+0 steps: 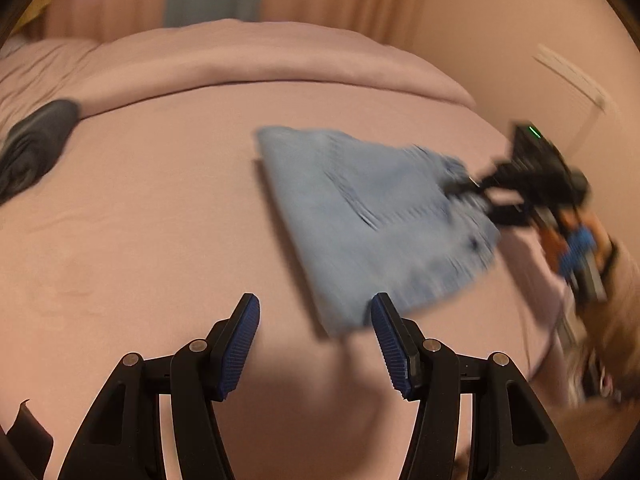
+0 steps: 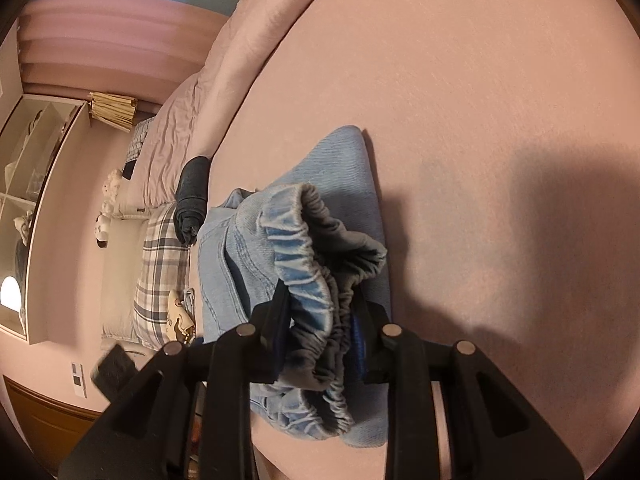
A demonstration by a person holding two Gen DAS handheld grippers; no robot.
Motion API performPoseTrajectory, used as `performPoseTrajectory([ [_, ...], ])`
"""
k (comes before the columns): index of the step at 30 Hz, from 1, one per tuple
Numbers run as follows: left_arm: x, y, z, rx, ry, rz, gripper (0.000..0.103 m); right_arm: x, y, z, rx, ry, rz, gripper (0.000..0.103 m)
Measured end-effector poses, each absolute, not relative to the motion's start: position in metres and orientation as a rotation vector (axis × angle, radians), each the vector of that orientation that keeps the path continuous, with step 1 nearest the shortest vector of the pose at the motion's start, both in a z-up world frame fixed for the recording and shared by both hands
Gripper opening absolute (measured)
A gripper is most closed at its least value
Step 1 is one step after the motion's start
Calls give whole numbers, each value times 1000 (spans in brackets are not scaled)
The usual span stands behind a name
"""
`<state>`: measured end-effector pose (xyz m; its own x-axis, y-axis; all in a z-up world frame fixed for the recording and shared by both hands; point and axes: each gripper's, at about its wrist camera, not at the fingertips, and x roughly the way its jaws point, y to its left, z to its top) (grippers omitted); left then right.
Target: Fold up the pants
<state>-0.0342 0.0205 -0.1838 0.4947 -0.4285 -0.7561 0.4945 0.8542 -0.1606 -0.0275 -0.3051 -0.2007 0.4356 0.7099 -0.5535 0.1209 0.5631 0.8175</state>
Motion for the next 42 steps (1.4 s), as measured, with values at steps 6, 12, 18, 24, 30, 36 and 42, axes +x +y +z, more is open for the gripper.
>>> performPoseTrajectory([
  [6,-42,-9,-204,185,909,-566,57,-29,-304,-200,938,1083,429,27],
  [12,-26,-27,-215,196,843,-396,57,-31,-303,-199,935,1085,411,27],
  [18,-44,1,-210,50,772,-316,44,-33,-301,-193,849,1098,356,24],
  [24,-43,21,-218,-190,807,-297,43,-32,-300,-195,786,1122,314,23],
  [30,-44,23,-220,-155,899,-326,43,-31,-301,-177,590,1181,301,63],
  [36,-62,40,-188,20,841,-333,43,-25,-266,-104,110,1023,150,65],
  [42,-51,48,-174,-117,798,-356,43,18,-196,-83,36,967,367,55],
])
